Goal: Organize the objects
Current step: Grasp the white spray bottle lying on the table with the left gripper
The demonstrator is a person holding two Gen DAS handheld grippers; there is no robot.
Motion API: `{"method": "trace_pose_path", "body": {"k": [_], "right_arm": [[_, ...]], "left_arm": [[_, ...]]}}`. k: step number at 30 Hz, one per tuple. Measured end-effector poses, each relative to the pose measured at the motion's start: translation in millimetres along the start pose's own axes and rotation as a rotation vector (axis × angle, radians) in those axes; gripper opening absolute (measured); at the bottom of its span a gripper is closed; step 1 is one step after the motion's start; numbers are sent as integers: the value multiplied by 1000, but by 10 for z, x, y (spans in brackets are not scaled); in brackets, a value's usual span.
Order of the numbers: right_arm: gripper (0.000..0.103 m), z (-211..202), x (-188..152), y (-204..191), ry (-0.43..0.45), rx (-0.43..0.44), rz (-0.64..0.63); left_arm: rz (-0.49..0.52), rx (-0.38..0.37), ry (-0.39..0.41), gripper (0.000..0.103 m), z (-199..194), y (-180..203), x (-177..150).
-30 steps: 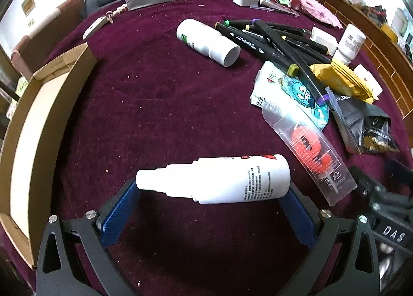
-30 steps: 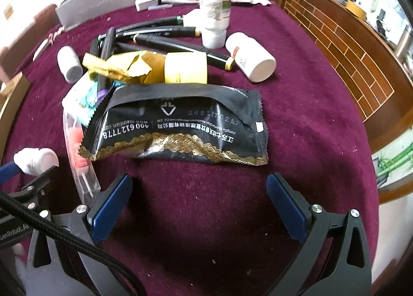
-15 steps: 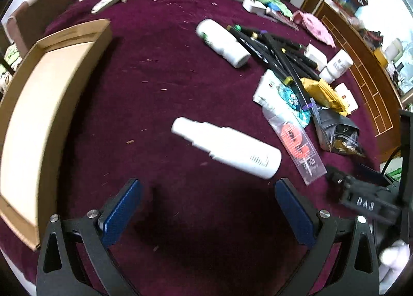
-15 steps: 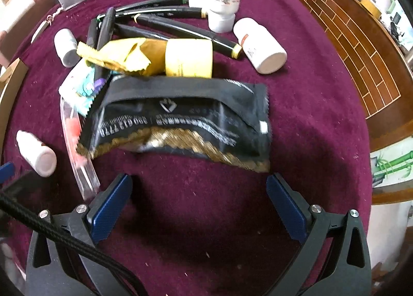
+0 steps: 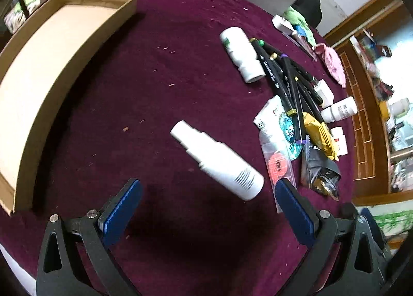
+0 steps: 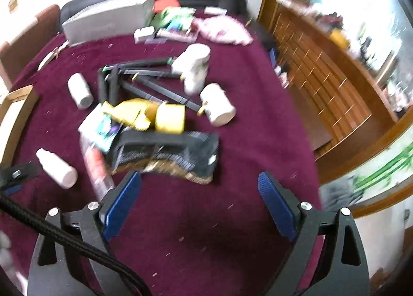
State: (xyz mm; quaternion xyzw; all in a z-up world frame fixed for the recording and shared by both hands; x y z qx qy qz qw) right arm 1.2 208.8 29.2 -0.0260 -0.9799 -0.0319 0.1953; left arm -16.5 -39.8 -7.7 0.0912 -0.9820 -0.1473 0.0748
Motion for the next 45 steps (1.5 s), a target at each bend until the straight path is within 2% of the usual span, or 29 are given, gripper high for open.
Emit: {"method": "trace_pose_path", "body": {"k": [7, 14, 27, 38, 41, 43, 45], "right_arm": [[93, -33, -39, 109, 5, -16, 12], [93, -6, -81, 248, -14, -14, 37], [93, 98, -107, 165, -45, -9, 20], [93, 132, -123, 117, -62, -11, 17], [93, 142, -130, 106, -67, -12, 16], [93, 152, -137, 99, -72, -10, 15], [93, 165, -142, 86, -78, -7, 14]], "left_arm": [[76, 113, 5, 100, 210, 236, 69], [116, 211, -9, 100, 363, 160, 9], [175, 276, 2, 98, 390, 142, -33], [207, 290, 12, 98, 405, 113, -34], [229, 289, 25, 91, 393, 120, -41], [254, 282, 39, 79, 368, 142, -48], [281, 272, 55, 52, 333, 170, -57]]}}
Point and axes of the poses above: each gripper's, at about its wrist camera, not at the fingertips, and z roughly the way its jaws point, y to its right, x to its top, the point moved 5 cm from there along z, roughly the way its jaws point, and after that the axes turned 8 degrees about -y, right-handed, at the moved point
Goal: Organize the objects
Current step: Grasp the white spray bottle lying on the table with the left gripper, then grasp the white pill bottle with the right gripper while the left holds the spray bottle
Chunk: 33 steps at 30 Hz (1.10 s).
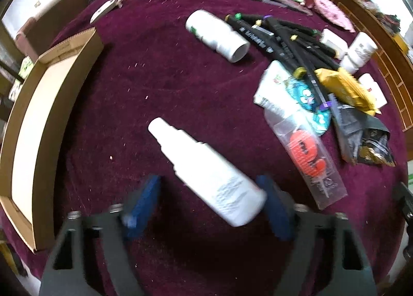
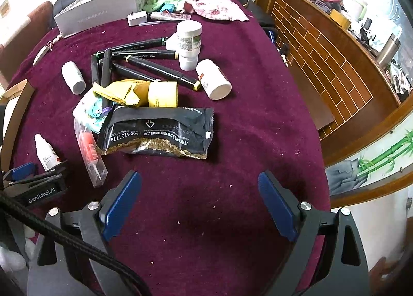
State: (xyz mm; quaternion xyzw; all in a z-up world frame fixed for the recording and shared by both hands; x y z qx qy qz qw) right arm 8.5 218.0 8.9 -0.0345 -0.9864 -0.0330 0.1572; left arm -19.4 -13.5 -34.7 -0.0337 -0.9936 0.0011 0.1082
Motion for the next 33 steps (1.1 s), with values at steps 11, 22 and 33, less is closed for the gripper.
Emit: {"method": "trace_pose_path", "body": {"k": [11, 22, 33], "right_arm": [[93, 3, -1, -138, -2, 9, -26], [93, 25, -14, -231, -13, 16, -40], [93, -140, 127, -459, 13, 62, -110]], "left_arm": [[24, -185, -8, 34, -48, -89, 28], [-20, -243, -24, 34, -99, -99, 40], [72, -122, 6, 24, -82, 60, 15]]}}
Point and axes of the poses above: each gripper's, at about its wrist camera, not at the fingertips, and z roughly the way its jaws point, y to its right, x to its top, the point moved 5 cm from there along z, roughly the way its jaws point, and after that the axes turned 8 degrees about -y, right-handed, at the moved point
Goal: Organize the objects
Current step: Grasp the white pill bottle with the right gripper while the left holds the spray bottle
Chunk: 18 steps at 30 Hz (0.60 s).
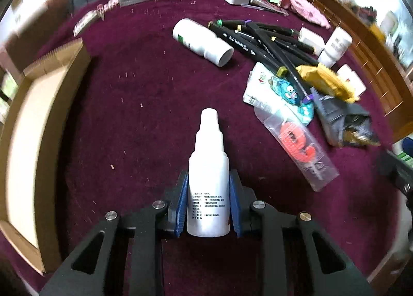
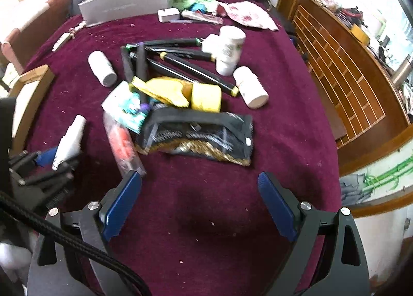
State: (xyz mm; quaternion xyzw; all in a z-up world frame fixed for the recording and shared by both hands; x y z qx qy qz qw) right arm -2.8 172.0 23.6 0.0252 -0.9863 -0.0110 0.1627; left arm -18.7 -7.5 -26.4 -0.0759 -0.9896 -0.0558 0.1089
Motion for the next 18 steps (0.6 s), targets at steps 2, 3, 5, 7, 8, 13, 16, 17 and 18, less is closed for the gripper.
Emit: {"method": "trace_pose_path", "body": {"k": [2, 3, 5, 7, 8, 13, 16, 17, 18], "right_arm": [[93, -50, 105, -63, 11, 20, -17], [93, -74, 175, -113, 14, 37, -28], [93, -106, 329, -247, 14, 86, -53], [93, -99, 536, -445, 0, 163, -88], [93, -83, 667, -569, -13, 205, -106], [87, 114, 1196, -1169, -60, 276, -205], [76, 379, 1439, -1493, -125, 242, -265], [75, 475, 1510, -1563, -140, 210, -272], [75, 548, 1568, -1593, -148, 183, -276]], "left_arm": [[-23, -29, -4, 24, -38, -93, -26], [-37, -44, 0, 24, -77, -148, -46], [-76, -79, 12, 25, -172, -256, -85], [-111, -113, 30, 25, -277, -366, -127], [-121, -124, 38, 25, -326, -413, -139], [-160, -168, 67, 25, -526, -641, -219], [-178, -185, 79, 25, -597, -715, -237], [-182, -192, 81, 25, -625, -756, -253], [-185, -201, 87, 25, -659, -807, -269]]}}
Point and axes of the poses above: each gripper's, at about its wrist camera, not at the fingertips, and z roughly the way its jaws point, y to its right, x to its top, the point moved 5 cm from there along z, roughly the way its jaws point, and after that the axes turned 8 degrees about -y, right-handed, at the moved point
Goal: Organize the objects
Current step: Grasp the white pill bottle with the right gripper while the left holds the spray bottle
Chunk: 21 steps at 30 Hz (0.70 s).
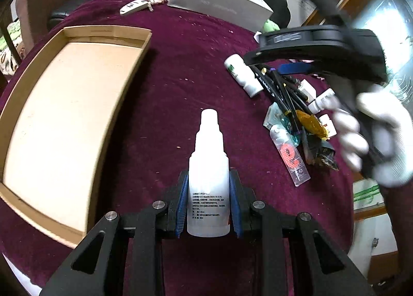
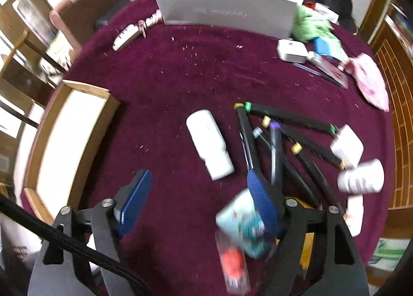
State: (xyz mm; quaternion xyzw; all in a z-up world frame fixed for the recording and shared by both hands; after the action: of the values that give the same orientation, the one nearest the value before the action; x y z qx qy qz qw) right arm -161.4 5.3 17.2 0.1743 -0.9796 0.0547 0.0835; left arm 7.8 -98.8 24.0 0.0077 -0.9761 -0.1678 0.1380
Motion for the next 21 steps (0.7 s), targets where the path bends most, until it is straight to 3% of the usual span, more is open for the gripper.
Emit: {"method": "trace_pose_path", "body": {"k": [6, 8, 15, 21], "right_arm": [[70, 296, 252, 25, -81, -41, 8], [59, 383, 267, 33, -107, -29, 20], [57, 627, 166, 104, -158, -134, 40], [58, 369, 119, 215, -97, 55, 128]], "left_arm": [[-8, -36, 30, 25, -212, -190, 23], [-5, -46, 37, 25, -248, -238, 58], [-18, -84, 24, 25, -268, -397, 114], [-5, -95, 26, 25, -311, -457, 163]]}}
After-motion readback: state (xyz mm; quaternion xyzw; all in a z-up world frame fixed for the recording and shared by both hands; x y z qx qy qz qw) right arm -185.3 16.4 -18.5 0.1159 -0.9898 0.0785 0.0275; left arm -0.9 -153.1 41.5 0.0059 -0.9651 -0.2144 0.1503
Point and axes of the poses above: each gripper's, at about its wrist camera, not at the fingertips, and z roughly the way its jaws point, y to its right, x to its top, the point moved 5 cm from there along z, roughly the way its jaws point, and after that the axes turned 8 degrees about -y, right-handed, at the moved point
